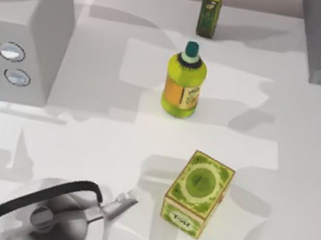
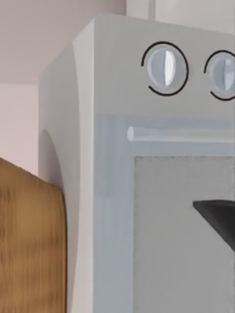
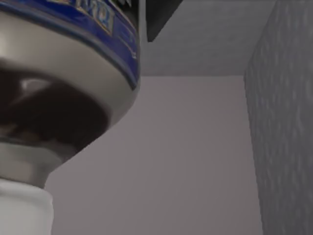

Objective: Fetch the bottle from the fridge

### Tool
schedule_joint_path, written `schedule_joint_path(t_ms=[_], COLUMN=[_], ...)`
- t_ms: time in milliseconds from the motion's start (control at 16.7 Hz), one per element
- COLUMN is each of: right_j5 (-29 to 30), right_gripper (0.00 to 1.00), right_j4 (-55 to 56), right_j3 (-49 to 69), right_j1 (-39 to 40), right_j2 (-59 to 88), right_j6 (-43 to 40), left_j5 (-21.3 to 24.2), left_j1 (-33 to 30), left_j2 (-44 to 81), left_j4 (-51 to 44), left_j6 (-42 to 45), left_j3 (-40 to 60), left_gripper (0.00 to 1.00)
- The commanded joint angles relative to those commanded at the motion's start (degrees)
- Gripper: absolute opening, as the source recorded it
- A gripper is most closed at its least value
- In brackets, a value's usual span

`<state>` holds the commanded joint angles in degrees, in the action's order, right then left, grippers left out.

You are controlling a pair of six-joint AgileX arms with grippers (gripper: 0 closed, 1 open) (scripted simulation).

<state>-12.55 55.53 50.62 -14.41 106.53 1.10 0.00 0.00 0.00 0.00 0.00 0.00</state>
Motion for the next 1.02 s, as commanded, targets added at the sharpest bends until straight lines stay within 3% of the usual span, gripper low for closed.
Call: schedule_joint_path(t_ms=[540, 1020], right_j5=[0.4, 4.1], right_gripper=[0.00, 0.00], right_j4=[-1.4, -17.2], right_j3=[-1.8, -16.0], right_j1=[0.8, 4.7], right_j2=[-3.4, -34.3], right_j6=[-0.1, -0.8], left_j5=[0.0, 0.0], left_j1=[0.0, 0.0], left_j2=[0.0, 0.0], left_j4=[0.0, 0.0], left_j6=[0.0, 0.0], left_j3=[0.0, 0.0], left_gripper=[1.00, 1.00])
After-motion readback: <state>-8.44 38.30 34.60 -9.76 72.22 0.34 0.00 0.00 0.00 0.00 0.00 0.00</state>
